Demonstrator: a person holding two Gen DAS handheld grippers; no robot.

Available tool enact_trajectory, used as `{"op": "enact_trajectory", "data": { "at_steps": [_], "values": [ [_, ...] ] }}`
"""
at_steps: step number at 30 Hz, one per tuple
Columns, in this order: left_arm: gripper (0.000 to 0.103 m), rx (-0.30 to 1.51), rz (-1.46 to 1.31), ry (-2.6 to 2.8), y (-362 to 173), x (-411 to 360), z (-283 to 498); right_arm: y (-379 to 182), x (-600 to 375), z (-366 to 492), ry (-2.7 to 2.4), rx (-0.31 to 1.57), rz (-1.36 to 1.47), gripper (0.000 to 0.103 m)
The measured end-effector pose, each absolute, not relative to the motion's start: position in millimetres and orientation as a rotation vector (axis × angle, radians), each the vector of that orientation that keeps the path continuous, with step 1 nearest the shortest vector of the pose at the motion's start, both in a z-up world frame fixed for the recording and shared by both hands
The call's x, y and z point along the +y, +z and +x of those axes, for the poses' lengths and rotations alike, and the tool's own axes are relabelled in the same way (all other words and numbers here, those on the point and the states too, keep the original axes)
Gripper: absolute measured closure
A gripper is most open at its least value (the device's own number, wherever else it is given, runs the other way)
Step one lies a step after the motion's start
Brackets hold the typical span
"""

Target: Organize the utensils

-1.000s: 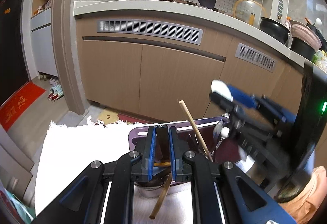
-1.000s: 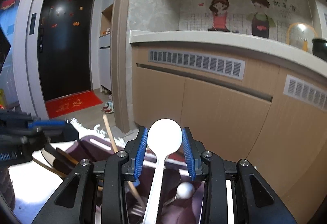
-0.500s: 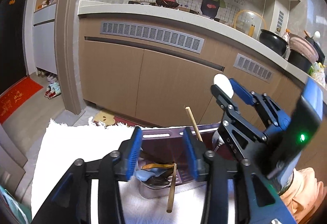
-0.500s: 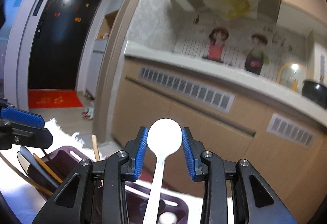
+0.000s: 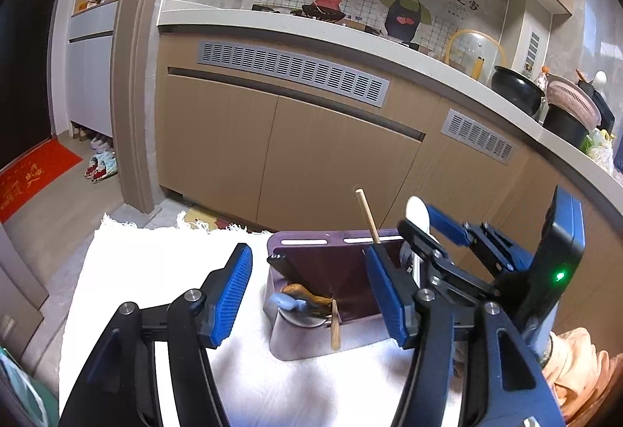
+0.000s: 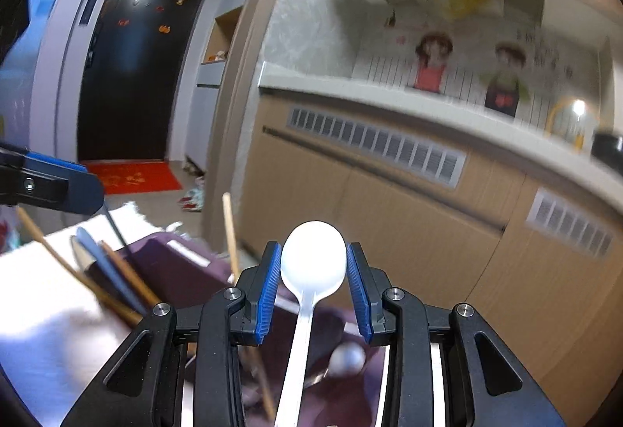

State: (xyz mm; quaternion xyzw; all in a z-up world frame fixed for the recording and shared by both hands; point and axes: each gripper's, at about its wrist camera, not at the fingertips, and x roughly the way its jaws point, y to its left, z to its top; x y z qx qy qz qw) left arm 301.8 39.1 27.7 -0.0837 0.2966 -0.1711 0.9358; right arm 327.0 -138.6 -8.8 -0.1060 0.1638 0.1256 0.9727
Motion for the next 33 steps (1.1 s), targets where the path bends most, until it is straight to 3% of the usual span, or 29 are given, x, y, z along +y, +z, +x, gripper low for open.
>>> {"op": "enact_trajectory", "data": {
  "at_steps": [10,14,19,30,33],
  "values": [
    [0.038,0.624,-0.171,-0.370,25.7,37.6,287.8,-10.2,-190.5,318.6,0.365,0.583,0.090,0.068],
    [0.037,0.631,-0.171,-0.370,24.5,35.4,282.1,-7.9,-194.4,311.0,0.317,0.587,0.033,0.067],
    [0.033,0.638,-0.162,-0.351,20.2,30.8,267.0,-0.3,-192.5,288.0,0.296,0.561,-0.001,0.051],
    [0.002,0.509,-0.087,-0.129,-3.8,21.9,170.9,-10.1,-186.1,180.4,0.190,0.576,-0.020,0.022],
    [0.001,0.458,-0.021,-0.084,-6.2,13.7,141.9,-15.9,-183.5,152.4,0.144,0.568,-0.045,0.019]
  ]
}}
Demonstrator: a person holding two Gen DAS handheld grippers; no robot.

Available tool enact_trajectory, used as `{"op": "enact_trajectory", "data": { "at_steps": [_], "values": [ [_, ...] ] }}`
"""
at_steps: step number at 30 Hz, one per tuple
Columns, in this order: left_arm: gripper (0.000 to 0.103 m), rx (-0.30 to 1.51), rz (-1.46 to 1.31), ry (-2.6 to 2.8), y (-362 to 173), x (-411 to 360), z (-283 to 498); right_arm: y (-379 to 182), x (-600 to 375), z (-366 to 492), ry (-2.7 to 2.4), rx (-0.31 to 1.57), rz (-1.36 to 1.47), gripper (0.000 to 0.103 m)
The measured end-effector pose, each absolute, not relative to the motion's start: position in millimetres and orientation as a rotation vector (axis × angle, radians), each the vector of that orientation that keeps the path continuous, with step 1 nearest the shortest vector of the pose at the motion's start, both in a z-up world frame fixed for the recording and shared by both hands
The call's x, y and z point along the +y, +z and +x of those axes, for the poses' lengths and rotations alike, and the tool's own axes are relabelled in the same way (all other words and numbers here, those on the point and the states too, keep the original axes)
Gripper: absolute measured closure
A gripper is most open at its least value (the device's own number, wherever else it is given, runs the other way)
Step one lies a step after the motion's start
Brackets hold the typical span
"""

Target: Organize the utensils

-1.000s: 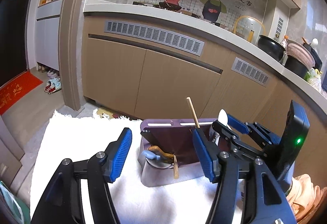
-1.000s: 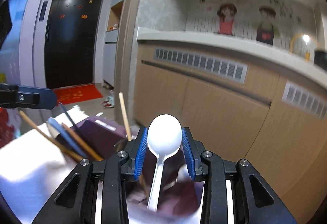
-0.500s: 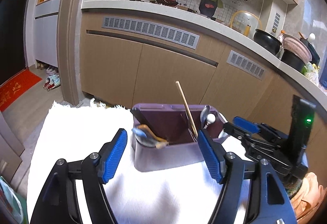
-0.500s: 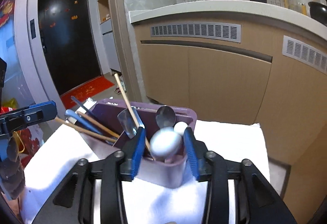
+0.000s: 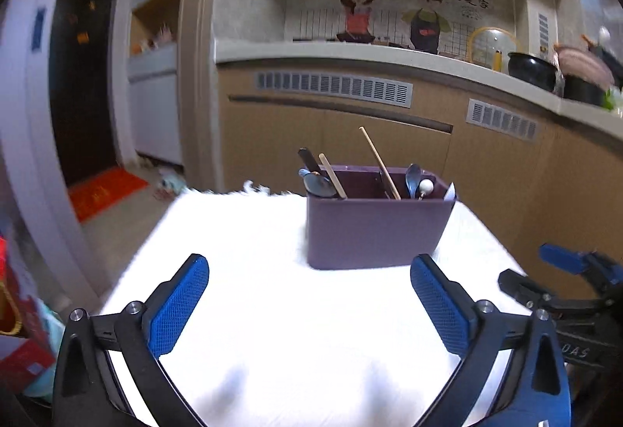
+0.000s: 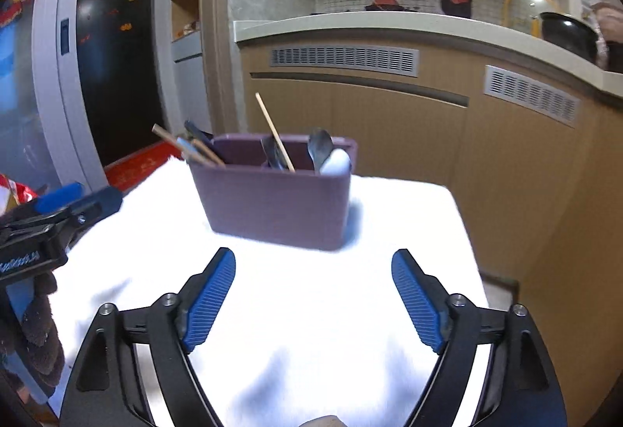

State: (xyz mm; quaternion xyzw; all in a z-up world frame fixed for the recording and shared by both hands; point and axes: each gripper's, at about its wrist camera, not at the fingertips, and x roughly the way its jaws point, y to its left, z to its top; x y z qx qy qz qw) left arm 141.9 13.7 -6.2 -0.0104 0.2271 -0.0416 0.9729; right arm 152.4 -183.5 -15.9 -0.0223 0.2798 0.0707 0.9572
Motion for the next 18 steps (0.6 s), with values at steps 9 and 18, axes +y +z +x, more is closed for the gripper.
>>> {"op": "enact_trajectory", "data": {
  "at_steps": [9,18],
  "values": [
    [0.001,0.487,0.023,-0.025,-19.7,-2.3,93.8,-8.8,-190.2,86.4,0.058,0.514,0.038,0.005],
    [0.000,0.500,0.043,-0.013,-19.4,-8.0,76.9,-15.5,-195.0,69.5,0.038,0.542,0.059,0.005]
  ]
}}
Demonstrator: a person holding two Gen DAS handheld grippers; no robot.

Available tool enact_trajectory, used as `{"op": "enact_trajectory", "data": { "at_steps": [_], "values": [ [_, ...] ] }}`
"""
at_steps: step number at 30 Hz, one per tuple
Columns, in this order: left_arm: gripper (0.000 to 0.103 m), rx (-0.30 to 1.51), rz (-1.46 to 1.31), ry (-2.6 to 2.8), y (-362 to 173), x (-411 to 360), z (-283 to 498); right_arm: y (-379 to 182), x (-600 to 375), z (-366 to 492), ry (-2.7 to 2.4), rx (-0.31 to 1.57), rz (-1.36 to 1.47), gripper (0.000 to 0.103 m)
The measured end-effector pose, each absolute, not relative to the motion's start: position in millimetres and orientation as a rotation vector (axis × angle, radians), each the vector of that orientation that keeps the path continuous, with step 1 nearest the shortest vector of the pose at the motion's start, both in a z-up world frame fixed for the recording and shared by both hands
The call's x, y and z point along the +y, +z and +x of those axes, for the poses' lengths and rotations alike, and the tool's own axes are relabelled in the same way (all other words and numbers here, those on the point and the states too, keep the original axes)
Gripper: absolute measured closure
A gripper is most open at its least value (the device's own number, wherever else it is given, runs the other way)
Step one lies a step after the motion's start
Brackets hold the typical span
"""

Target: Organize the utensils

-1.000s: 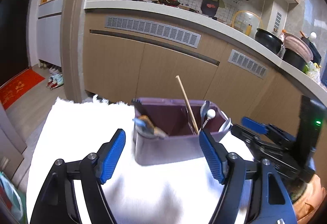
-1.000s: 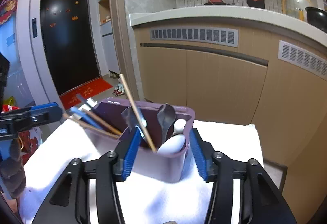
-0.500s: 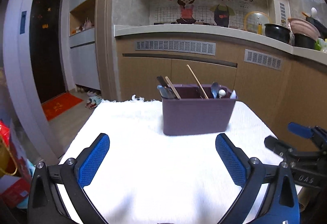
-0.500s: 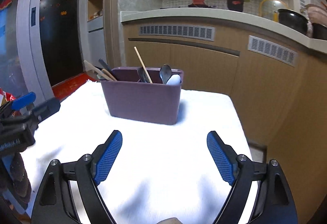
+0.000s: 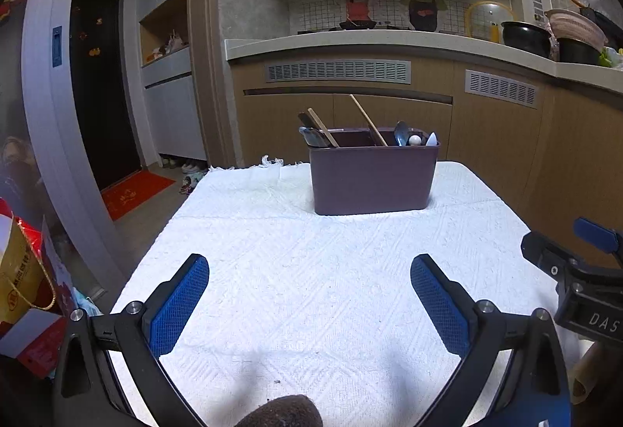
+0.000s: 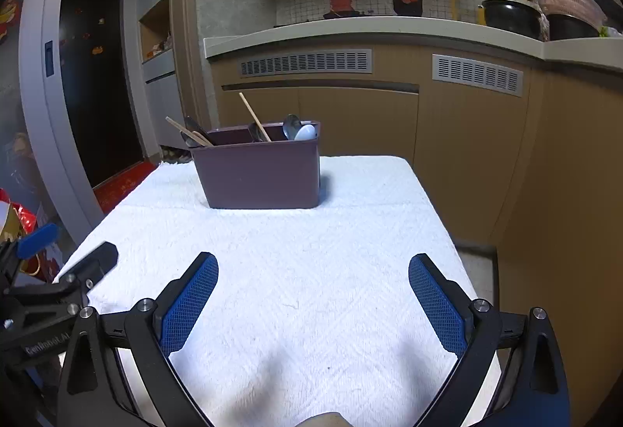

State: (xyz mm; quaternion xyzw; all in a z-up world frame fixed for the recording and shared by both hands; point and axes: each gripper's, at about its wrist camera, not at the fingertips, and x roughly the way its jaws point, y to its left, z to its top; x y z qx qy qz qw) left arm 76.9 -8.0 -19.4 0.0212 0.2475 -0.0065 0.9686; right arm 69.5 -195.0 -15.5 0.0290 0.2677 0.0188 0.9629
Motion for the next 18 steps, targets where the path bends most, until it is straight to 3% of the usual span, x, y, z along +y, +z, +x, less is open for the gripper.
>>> {"op": "enact_trajectory", "data": {
  "at_steps": [18],
  "values": [
    [0.000,0.527,0.036,-0.023,-21.4,-7.7,74.5,-18.9,-188.8,68.4,0.059,0.559,0.042,0.005]
  ]
}}
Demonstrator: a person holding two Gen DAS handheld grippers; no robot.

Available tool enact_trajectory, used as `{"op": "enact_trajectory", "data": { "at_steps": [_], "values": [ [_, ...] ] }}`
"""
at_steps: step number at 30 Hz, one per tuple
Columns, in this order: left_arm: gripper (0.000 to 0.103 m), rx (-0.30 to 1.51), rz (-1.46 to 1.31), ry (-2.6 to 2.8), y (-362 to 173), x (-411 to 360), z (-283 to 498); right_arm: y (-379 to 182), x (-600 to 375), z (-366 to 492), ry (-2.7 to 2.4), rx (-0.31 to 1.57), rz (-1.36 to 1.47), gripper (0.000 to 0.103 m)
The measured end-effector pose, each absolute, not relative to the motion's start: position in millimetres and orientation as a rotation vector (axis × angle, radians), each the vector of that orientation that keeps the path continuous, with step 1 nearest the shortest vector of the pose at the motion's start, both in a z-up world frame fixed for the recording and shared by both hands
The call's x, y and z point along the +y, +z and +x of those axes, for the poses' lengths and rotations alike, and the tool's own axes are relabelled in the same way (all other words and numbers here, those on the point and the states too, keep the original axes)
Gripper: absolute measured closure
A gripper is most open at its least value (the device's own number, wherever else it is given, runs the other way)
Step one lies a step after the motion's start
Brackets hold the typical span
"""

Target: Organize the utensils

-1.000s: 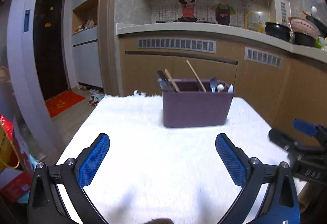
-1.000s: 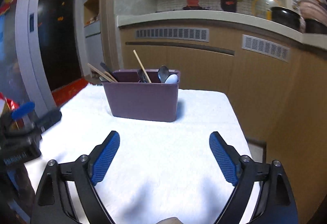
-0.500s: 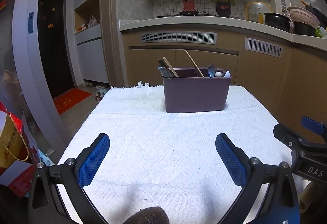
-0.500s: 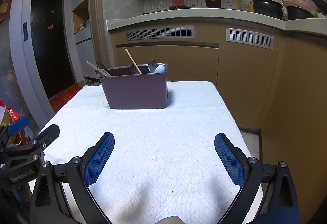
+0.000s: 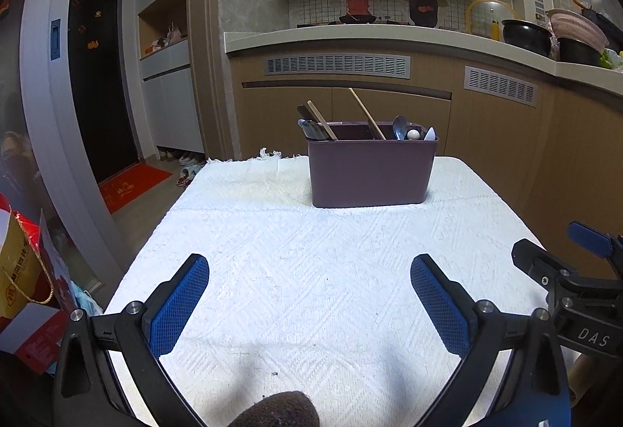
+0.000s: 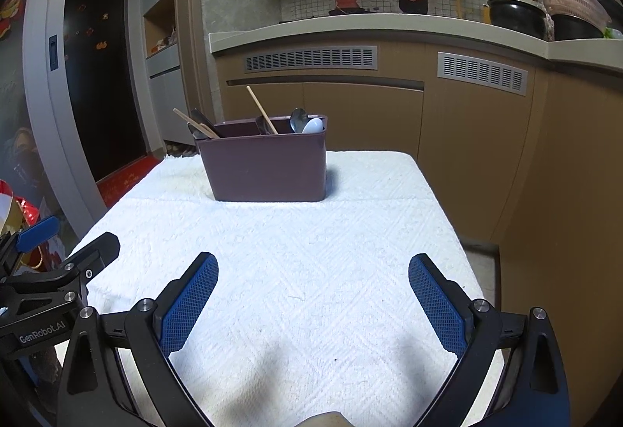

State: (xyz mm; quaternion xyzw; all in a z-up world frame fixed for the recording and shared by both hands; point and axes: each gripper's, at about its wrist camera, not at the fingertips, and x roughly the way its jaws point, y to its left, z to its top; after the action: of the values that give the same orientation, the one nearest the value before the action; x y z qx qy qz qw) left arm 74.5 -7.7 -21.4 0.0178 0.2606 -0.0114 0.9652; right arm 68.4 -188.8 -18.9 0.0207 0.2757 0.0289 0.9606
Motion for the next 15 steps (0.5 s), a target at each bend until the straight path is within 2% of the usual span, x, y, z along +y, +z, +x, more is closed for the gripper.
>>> {"op": "enact_trajectory", "data": {
  "at_steps": [15],
  "values": [
    [0.000,0.535,0.038,-0.023,-22.6,-7.4,74.7,-20.0,-188.1,66.9,0.063,0.564,0.040,0.005]
  ]
}}
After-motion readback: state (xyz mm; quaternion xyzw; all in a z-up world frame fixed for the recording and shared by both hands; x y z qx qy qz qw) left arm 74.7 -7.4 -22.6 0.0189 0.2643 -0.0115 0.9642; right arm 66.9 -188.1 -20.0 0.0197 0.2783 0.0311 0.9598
